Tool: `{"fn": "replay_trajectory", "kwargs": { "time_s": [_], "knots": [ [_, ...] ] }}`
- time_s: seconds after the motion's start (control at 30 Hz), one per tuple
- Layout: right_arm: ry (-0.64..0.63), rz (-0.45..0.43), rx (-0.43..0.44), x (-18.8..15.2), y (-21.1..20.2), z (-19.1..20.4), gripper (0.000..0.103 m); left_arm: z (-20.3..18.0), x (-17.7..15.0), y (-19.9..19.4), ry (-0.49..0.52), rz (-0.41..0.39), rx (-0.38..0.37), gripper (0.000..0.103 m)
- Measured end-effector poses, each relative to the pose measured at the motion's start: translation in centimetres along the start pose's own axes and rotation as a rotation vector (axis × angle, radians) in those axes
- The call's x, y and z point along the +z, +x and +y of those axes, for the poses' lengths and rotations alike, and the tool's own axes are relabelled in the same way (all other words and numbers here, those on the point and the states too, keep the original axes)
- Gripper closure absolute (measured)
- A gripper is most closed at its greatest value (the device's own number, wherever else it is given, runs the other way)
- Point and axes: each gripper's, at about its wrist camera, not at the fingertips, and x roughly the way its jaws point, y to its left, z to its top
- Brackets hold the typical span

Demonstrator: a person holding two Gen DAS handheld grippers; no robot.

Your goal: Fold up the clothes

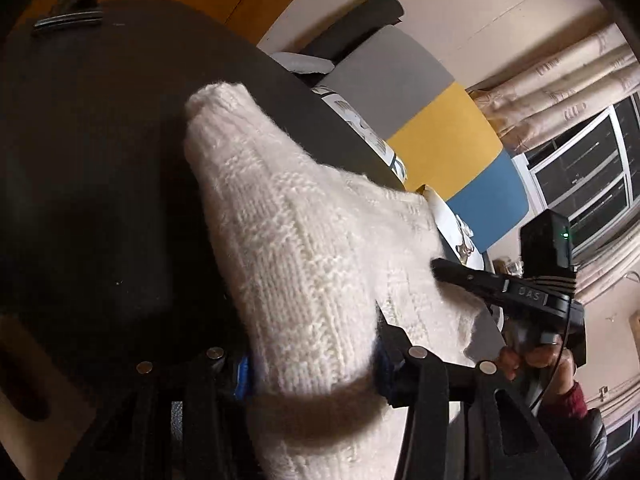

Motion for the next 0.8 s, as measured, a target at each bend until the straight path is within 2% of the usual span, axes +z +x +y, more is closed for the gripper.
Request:
{"fn": "replay_trajectory", "kwargs": {
  "time_s": [0.1,0.2,0.23,0.3,0.37,0.4,0.5,0.53,0.57,0.63,0.77,0.8],
  "knots": [
    [0.028,-0.066,-0.037,-0.1,-2.0,0.0,0.063,0.7,-0.1,0.1,-0.033,0.003,-0.009,0.053],
    [-0.038,-0.163,0.021,-1.6,-5.4,2.1,0.062,1.1,0.1,0.1,-0.046,0.01,-0.017,0.052],
    [-0.09,-0.169,0.066,-2.1,-5.8,4.0,0.062,1.4,0.4,-0.2,-0.048,0.013,-0.018,0.052],
    [-0.179,-0.145,0.099,-3.3,-5.9,6.3,0.062,1.6,0.5,-0.2,-0.063,0.016,-0.021,0.05],
    [-0.216,-0.092,0.025,-4.2,-4.2,6.9,0.062,1.9,0.6,-0.2,-0.072,0.022,-0.022,0.047],
    [-0.192,-0.079,-0.023,-4.3,-3.4,6.2,0.062,2.0,0.7,-0.3,-0.077,0.027,-0.024,0.045],
    [-0.021,-0.101,-0.02,-3.2,-0.9,2.2,0.072,2.2,0.8,-0.7,-0.08,0.051,-0.034,0.044],
    [0.036,-0.109,-0.019,-2.9,-0.1,0.8,0.073,2.0,0.8,-1.0,-0.068,0.055,-0.025,0.044],
    [0.064,-0.133,0.013,-2.6,-0.2,0.3,0.073,1.6,0.9,-1.5,-0.04,0.062,-0.008,0.044],
    [0.059,-0.143,0.009,-2.6,-0.3,0.4,0.073,1.0,1.0,-2.5,0.003,0.065,0.024,0.044],
    [0.058,-0.144,-0.003,-1.7,-0.2,0.1,0.073,-0.6,1.3,-6.5,0.144,-0.052,0.131,0.048],
    [0.071,-0.145,0.005,-1.9,-0.2,0.0,0.072,-1.1,1.6,-6.8,0.164,-0.08,0.121,0.047]
  ]
}}
